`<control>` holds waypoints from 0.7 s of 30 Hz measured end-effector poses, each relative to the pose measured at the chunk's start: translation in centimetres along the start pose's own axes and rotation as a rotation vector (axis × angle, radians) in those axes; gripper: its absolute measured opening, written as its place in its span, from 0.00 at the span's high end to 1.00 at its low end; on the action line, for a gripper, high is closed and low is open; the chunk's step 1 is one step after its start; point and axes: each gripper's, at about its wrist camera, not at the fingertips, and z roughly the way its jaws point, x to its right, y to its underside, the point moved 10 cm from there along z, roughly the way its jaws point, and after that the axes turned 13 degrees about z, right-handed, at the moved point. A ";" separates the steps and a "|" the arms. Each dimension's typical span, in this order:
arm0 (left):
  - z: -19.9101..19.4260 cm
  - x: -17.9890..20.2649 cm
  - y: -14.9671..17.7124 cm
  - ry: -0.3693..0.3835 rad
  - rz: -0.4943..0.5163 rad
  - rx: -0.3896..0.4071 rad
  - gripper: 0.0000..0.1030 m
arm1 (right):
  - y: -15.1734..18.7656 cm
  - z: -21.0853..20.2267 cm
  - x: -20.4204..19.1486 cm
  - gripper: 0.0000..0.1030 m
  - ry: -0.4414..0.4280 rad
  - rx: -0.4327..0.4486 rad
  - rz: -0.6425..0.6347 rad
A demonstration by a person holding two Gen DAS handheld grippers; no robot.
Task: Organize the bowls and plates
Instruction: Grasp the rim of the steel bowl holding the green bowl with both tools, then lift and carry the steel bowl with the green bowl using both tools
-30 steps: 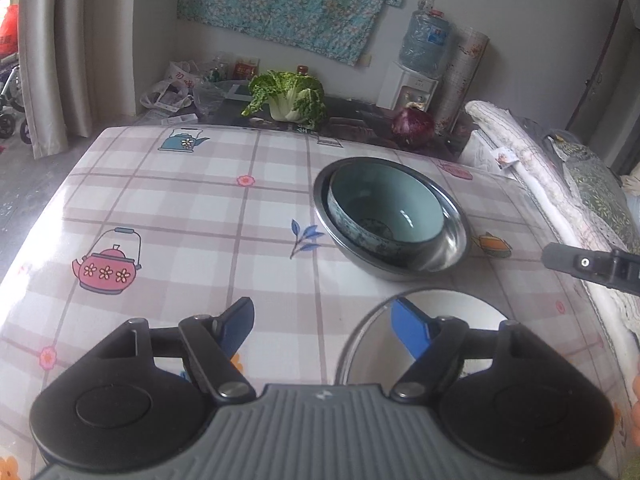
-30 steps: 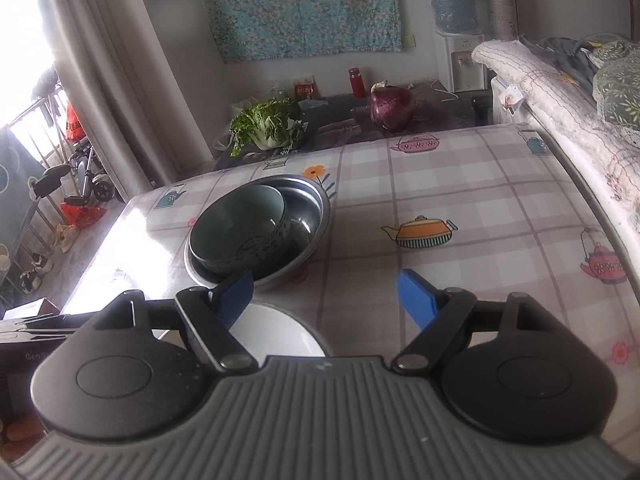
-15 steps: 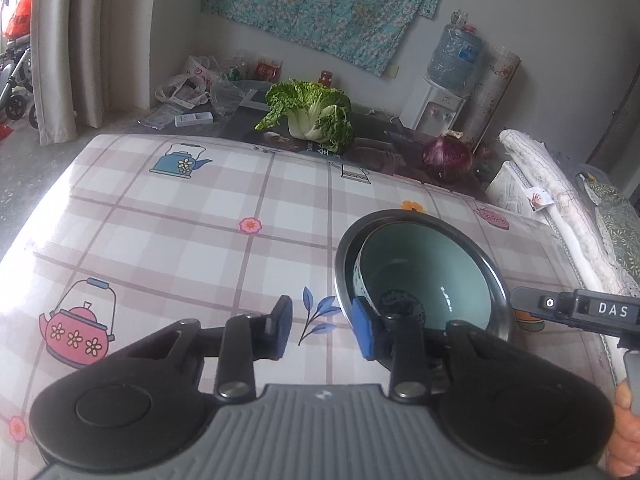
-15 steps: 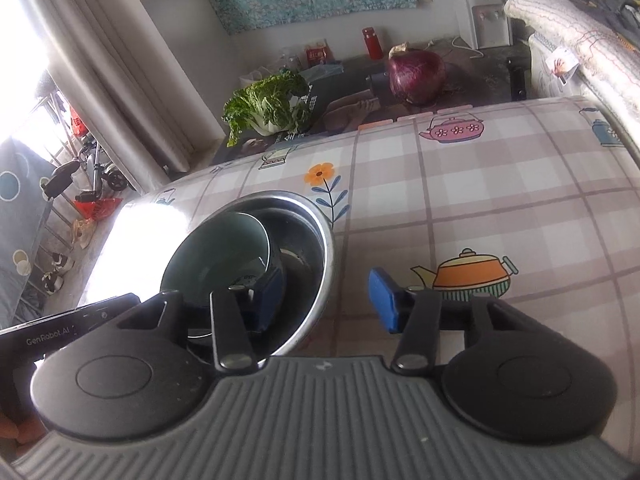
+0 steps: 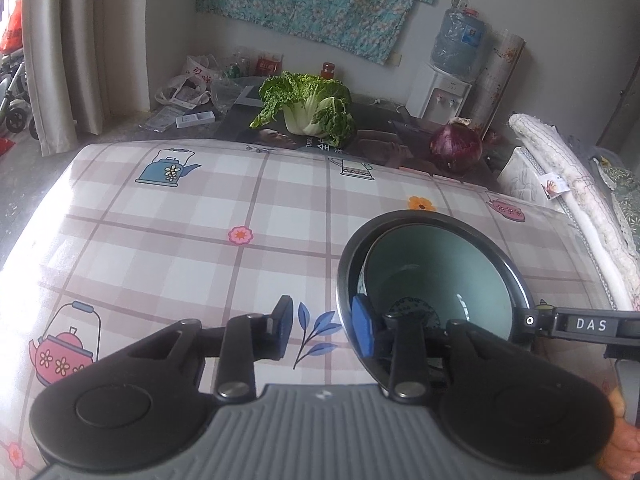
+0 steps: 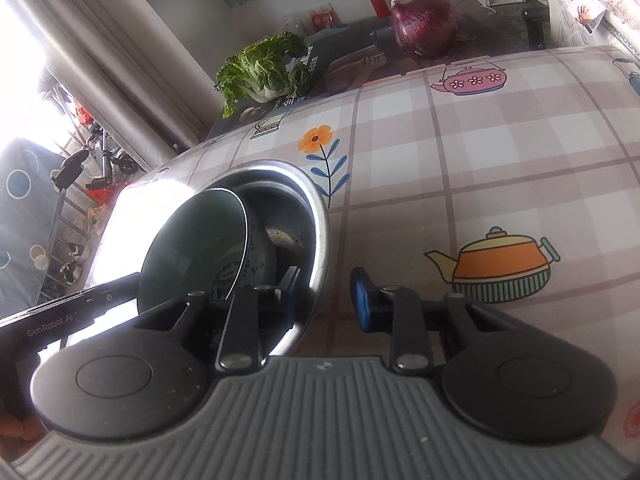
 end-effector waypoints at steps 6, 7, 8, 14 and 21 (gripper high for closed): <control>1.3 -0.6 -0.2 0.080 -0.086 -0.025 0.55 | 0.6 0.7 -0.2 0.82 -0.006 -0.026 -0.006; 1.4 -0.8 -0.2 0.102 -0.112 -0.030 0.55 | 0.5 0.6 -0.2 0.82 -0.004 -0.022 -0.009; 1.6 -1.0 -0.1 0.127 -0.139 -0.035 0.55 | 0.5 0.6 -0.1 0.82 -0.004 -0.022 -0.010; 2.0 -1.7 0.4 0.208 -0.230 -0.040 0.56 | 0.3 0.4 0.3 0.82 -0.033 -0.034 0.011; 2.3 -2.0 0.3 0.249 -0.274 -0.053 0.55 | 0.1 0.4 0.6 0.83 -0.050 -0.040 0.025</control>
